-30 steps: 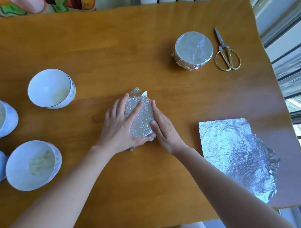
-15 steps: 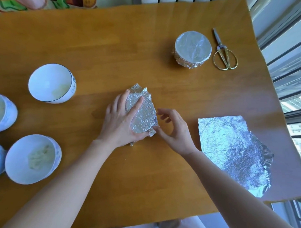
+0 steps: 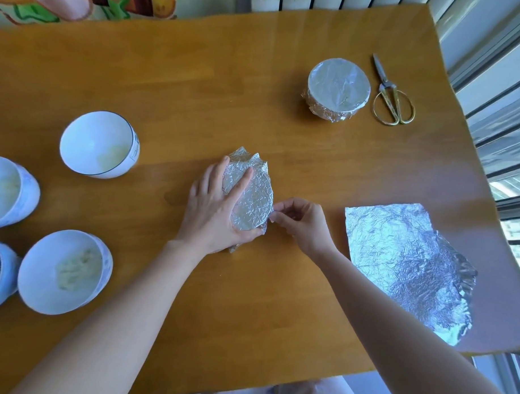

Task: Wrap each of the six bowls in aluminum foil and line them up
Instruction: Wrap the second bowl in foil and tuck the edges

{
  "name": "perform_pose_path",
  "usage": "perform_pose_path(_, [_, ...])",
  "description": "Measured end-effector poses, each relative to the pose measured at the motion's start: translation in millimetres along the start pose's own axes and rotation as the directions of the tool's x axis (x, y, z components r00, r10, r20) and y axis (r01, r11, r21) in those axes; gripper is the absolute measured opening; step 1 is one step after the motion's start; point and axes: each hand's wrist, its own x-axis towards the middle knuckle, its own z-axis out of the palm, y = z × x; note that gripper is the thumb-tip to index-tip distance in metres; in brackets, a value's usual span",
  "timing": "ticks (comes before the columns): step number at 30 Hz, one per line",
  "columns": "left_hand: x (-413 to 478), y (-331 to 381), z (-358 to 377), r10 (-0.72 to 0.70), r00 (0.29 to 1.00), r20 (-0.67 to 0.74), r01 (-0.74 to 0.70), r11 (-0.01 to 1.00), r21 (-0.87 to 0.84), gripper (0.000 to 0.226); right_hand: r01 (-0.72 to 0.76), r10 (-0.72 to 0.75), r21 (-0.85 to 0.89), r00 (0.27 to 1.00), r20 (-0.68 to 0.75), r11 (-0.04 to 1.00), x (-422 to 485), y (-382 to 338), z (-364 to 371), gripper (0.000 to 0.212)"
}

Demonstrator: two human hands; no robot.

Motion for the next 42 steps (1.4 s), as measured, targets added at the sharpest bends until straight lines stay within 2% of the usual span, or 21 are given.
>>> perform_pose_path(4, [-1, 0, -1, 0.001, 1.0, 0.009, -0.001, 1.0, 0.0, 0.114, -0.043, 0.039, 0.03, 0.993, 0.114, 0.999, 7, -4, -5, 0.016])
perform_pose_path(11, [-1, 0, 0, -0.001, 1.0, -0.007, 0.001, 1.0, 0.002, 0.113, -0.02, 0.021, -0.007, 0.987, 0.157, 1.0, 17, -8, -9, 0.036])
perform_pose_path(14, [0, 0, 0, 0.0, 1.0, -0.009, 0.0, 1.0, 0.008, 0.113, 0.021, -0.011, -0.065, 0.988, 0.151, 0.998, 19, -7, -11, 0.035])
perform_pose_path(18, [-1, 1, 1, 0.001, 1.0, -0.017, -0.001, 1.0, 0.01, 0.113, 0.165, -0.144, -0.238, 0.984, 0.102, 0.957, 20, -7, -11, 0.024])
perform_pose_path(21, [-1, 0, 1, 0.0, 1.0, -0.019, 0.0, 1.0, 0.009, 0.112, 0.237, -0.224, -0.281, 0.971, 0.077, 0.93, 21, -7, -10, 0.023])
perform_pose_path(25, [-1, 1, 1, -0.001, 1.0, -0.024, 0.001, 1.0, 0.011, 0.111, 0.222, -0.221, -0.232, 0.975, 0.03, 0.947, 15, -1, -4, 0.023])
perform_pose_path(29, [-1, 1, 1, 0.003, 0.999, -0.035, -0.003, 1.0, 0.0, 0.11, 0.225, -0.243, -0.193, 0.967, -0.076, 0.955, 8, 8, 3, 0.02])
perform_pose_path(32, [-1, 1, 1, 0.004, 0.999, -0.04, -0.004, 1.0, -0.004, 0.11, 0.249, -0.274, -0.218, 0.957, -0.093, 0.944, 10, 11, 3, 0.016])
perform_pose_path(37, [-1, 1, 0, 0.004, 0.999, -0.037, -0.004, 1.0, 0.0, 0.11, 0.2, -0.222, -0.211, 0.972, -0.083, 0.957, 8, 8, 2, 0.012])
perform_pose_path(42, [-1, 2, 2, -0.001, 0.999, -0.047, 0.0, 1.0, -0.009, 0.11, 0.13, -0.151, -0.149, 0.978, -0.142, 0.98, 2, 8, 10, 0.009])
